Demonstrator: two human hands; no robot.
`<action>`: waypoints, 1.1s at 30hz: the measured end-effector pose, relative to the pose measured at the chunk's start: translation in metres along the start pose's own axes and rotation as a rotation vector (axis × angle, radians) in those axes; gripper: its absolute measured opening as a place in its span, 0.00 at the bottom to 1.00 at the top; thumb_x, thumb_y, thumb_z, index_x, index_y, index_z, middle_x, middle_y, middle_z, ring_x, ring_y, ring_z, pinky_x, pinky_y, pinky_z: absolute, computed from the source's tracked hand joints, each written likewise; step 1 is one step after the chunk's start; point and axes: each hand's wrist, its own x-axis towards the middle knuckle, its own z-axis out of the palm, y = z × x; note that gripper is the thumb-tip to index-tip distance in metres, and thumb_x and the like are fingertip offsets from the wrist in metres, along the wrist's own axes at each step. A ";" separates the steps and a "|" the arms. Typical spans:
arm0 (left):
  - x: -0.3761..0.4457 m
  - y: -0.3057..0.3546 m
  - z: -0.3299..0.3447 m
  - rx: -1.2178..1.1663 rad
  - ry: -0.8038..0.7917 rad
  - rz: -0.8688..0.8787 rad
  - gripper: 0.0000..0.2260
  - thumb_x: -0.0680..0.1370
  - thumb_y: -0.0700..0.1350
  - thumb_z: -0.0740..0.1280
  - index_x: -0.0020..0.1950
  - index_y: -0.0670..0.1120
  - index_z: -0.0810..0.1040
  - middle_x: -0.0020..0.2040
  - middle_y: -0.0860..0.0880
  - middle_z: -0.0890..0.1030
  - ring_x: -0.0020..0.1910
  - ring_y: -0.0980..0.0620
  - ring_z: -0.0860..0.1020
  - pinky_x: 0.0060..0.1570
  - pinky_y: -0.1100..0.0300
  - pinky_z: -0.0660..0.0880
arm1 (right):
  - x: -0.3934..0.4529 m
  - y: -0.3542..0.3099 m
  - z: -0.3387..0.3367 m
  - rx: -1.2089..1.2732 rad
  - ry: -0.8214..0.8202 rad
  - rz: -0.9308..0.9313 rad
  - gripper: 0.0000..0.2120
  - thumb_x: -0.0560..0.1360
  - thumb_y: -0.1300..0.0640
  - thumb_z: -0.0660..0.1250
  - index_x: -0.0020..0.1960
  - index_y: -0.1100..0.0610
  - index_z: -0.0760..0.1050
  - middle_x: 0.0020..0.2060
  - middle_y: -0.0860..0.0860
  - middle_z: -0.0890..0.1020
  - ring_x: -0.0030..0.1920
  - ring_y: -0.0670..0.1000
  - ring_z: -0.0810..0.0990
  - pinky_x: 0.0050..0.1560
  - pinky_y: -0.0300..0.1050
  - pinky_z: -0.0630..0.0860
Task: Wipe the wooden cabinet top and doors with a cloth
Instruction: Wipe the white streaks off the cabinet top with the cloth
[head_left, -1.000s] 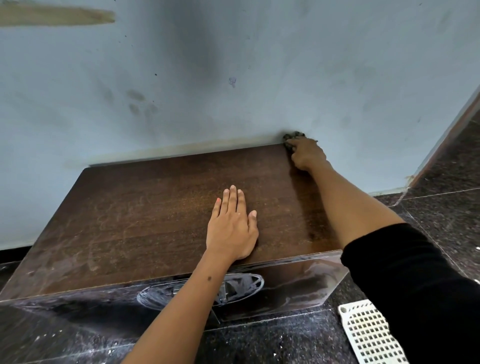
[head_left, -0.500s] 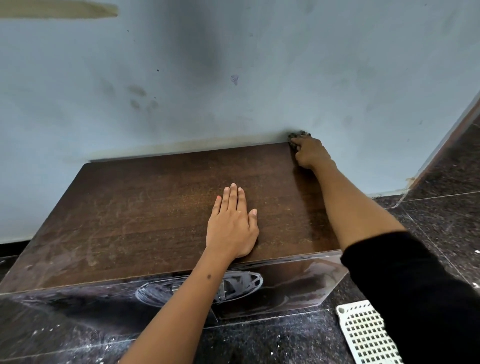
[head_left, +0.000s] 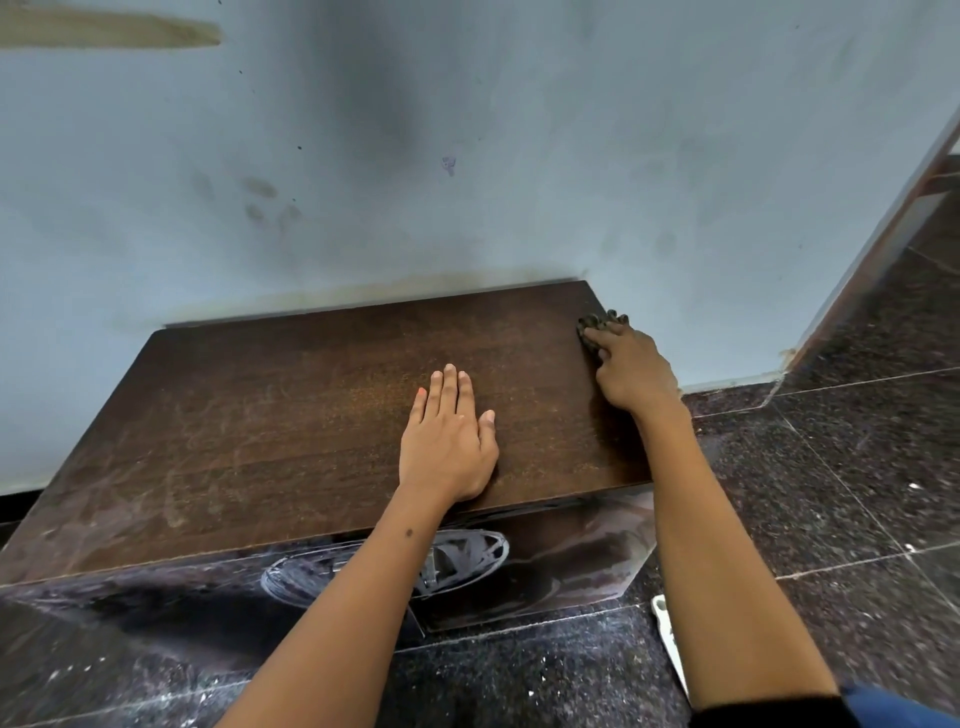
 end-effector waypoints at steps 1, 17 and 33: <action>0.000 0.000 0.000 0.001 -0.003 -0.004 0.26 0.83 0.53 0.43 0.78 0.42 0.44 0.78 0.45 0.44 0.77 0.49 0.42 0.74 0.55 0.39 | -0.001 0.000 0.000 0.019 0.007 0.007 0.24 0.77 0.62 0.57 0.70 0.47 0.68 0.73 0.49 0.63 0.72 0.55 0.60 0.68 0.56 0.63; 0.000 0.000 0.001 0.008 -0.005 -0.004 0.26 0.83 0.53 0.43 0.78 0.42 0.44 0.78 0.45 0.43 0.77 0.49 0.41 0.73 0.56 0.39 | -0.065 0.018 -0.009 0.125 0.047 -0.026 0.22 0.77 0.63 0.57 0.67 0.47 0.72 0.71 0.49 0.67 0.72 0.54 0.61 0.69 0.58 0.62; 0.000 -0.001 0.005 -0.001 0.016 -0.007 0.27 0.82 0.54 0.43 0.78 0.42 0.45 0.78 0.45 0.45 0.77 0.49 0.43 0.73 0.56 0.38 | -0.126 0.013 -0.016 0.082 0.136 -0.001 0.20 0.77 0.65 0.59 0.66 0.52 0.74 0.69 0.52 0.71 0.69 0.57 0.65 0.69 0.56 0.63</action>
